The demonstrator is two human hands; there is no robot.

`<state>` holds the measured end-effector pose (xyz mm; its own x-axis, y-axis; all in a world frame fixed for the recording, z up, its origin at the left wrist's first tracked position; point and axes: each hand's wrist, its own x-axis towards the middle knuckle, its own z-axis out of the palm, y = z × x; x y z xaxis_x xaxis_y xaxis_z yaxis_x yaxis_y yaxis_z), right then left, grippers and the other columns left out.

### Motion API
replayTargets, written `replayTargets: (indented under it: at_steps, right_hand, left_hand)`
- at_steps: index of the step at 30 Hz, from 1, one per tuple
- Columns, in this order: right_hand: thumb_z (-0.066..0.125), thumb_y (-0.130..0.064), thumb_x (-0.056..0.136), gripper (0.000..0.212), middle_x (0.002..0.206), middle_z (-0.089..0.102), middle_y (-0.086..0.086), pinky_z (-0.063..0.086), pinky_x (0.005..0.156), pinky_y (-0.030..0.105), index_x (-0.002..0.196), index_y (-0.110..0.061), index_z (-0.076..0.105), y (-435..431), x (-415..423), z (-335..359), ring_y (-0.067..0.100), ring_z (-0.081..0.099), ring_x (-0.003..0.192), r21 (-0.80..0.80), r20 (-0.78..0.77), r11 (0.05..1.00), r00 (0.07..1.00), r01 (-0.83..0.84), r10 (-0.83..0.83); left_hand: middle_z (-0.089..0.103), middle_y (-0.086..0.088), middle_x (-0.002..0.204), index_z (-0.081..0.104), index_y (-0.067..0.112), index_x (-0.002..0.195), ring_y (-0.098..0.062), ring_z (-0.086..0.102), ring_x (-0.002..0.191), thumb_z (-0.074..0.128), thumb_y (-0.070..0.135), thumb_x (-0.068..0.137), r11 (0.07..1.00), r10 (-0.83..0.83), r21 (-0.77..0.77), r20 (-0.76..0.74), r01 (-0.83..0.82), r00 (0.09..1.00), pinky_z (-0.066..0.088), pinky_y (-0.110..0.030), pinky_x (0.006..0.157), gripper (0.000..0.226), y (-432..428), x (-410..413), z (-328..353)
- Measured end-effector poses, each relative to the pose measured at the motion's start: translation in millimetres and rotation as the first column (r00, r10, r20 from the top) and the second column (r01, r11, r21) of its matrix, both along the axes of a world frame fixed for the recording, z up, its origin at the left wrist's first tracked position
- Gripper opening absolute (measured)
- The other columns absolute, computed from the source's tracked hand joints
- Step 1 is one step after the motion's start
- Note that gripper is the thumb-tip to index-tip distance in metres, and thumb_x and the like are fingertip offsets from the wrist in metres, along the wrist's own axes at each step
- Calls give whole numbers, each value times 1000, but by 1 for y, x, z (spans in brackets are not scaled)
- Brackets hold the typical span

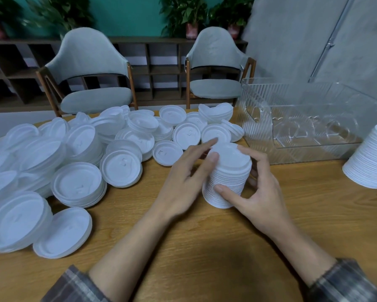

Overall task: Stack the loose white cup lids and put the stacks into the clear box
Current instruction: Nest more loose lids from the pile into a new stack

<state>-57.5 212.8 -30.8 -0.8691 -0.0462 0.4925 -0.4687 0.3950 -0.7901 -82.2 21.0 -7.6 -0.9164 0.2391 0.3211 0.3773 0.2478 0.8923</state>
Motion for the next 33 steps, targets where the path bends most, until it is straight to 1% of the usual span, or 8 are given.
replayTargets:
  at_steps: [2, 6, 9, 16, 23, 27, 30, 33]
  right_hand:
    - [91, -49, 73, 83, 142, 57, -18, 52, 104, 33, 141, -39, 43, 2, -1, -1, 9, 57, 132, -2, 0, 1000, 1000, 17, -17]
    - [87, -51, 70, 84, 141, 56, -21, 52, 105, 36, 141, -38, 44, 6, -2, 0, 7, 55, 133, -12, 23, 999, 999, 46, -46]
    - [86, -51, 71, 85, 141, 55, -20, 51, 105, 36, 143, -37, 43, 7, 0, 0, 7, 54, 134, -9, 27, 999, 999, 44, -44]
    - [84, -52, 71, 86, 142, 53, -24, 48, 104, 27, 144, -38, 41, 6, 0, 0, 3, 52, 134, -4, 36, 998, 998, 59, -59]
    - [85, -49, 75, 91, 148, 47, -24, 46, 112, 38, 151, -44, 35, 6, -2, -2, 5, 46, 140, 52, -4, 995, 996, 87, -87]
    - [86, -44, 77, 87, 146, 50, -18, 49, 110, 44, 150, -34, 40, 5, -3, -3, 8, 49, 138, 42, -26, 994, 995, 101, -99]
    - [88, -39, 78, 86, 144, 52, -14, 50, 109, 44, 150, -29, 42, 6, -3, -4, 11, 50, 138, 40, -32, 994, 994, 103, -101]
    - [88, -37, 78, 85, 144, 53, -13, 50, 108, 44, 150, -26, 43, 5, -1, -4, 12, 51, 138, 30, -28, 994, 994, 104, -103]
  left_hand:
    - [66, 20, 131, 63, 32, 142, 3, 58, 124, 56, 52, 102, 989, 145, -5, -20, -145, 989, 43, -13, 101, 45, -8, -5, -6]
    - [69, 6, 120, 72, 18, 125, -14, 63, 114, 69, 21, 96, 830, 351, -352, -272, -432, 896, 48, -26, 98, 29, -28, -23, -28]
    - [71, -1, 121, 70, 15, 130, -24, 64, 113, 69, 12, 93, 745, 354, -489, -288, -455, 890, 49, -32, 94, 36, -35, -28, -35]
    - [75, -4, 103, 71, 19, 126, -28, 70, 98, 64, 4, 92, 728, 355, -498, -314, -471, 880, 58, -48, 78, 37, -32, -24, -31]
    - [66, 12, 97, 68, 25, 132, -5, 65, 89, 77, 12, 93, 871, 325, -247, -357, -424, 876, 58, -31, 79, 43, -21, -10, -18]
    - [70, 5, 102, 66, 25, 134, -14, 69, 100, 76, 10, 95, 915, 402, 112, -163, -388, 901, 55, -16, 82, 43, -12, -1, -2]
    - [70, 1, 114, 67, 24, 133, -13, 71, 102, 69, 5, 98, 852, 397, 359, 30, -380, 917, 57, -19, 81, 40, -8, 3, 10]
    - [67, -3, 114, 68, 25, 135, -10, 73, 97, 63, 1, 100, 785, 230, 536, 214, -311, 949, 61, -26, 83, 42, -8, 3, 17]
